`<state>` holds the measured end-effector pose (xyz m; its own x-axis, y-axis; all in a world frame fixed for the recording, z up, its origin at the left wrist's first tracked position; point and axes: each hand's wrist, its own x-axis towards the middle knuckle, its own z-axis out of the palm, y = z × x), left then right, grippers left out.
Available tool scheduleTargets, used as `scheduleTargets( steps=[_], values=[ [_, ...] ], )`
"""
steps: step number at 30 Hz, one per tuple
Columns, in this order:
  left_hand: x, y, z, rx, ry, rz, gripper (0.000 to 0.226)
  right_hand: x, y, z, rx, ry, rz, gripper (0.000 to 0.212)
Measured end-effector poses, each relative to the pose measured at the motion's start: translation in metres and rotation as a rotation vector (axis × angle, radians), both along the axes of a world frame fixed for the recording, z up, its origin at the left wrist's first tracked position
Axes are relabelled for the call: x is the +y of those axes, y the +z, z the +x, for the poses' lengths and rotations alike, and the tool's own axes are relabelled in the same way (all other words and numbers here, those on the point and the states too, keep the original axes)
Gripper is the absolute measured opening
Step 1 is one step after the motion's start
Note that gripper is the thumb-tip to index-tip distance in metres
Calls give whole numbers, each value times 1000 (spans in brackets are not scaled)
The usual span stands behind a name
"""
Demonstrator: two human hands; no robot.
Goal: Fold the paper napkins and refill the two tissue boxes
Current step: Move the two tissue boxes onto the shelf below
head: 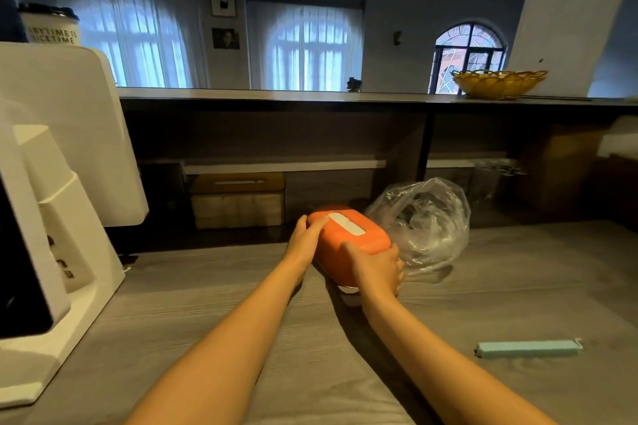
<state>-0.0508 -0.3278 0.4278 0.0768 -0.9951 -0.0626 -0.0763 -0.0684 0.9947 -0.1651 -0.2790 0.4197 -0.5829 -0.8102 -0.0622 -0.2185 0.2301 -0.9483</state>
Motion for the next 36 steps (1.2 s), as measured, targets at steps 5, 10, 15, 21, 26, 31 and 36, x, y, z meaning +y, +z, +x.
scheduleTargets(
  steps=[5, 10, 15, 21, 26, 31, 36],
  values=[
    [7, -1, 12, 45, 104, -90, 67, 5, 1, 3, 110, 57, -153, 108],
    [15, 7, 28, 194, 183, -205, 78, 8, 23, 7, 162, 157, -373, 103],
    [16, 23, 34, 170, 276, -294, 86, -21, 45, -1, -28, 246, -478, 83],
    [-13, 34, 34, 264, 305, -344, 67, -85, 74, 5, -16, 288, -512, 68],
    [-42, 29, 31, 295, 192, -247, 103, -133, 70, -6, -139, 308, -405, 58],
    [-63, 17, 15, 226, 88, -220, 71, -152, 37, -30, -140, 266, -287, 58],
    [-69, -14, 9, 202, 125, -123, 37, -152, 20, -42, 15, 326, -165, 60]
  ],
)
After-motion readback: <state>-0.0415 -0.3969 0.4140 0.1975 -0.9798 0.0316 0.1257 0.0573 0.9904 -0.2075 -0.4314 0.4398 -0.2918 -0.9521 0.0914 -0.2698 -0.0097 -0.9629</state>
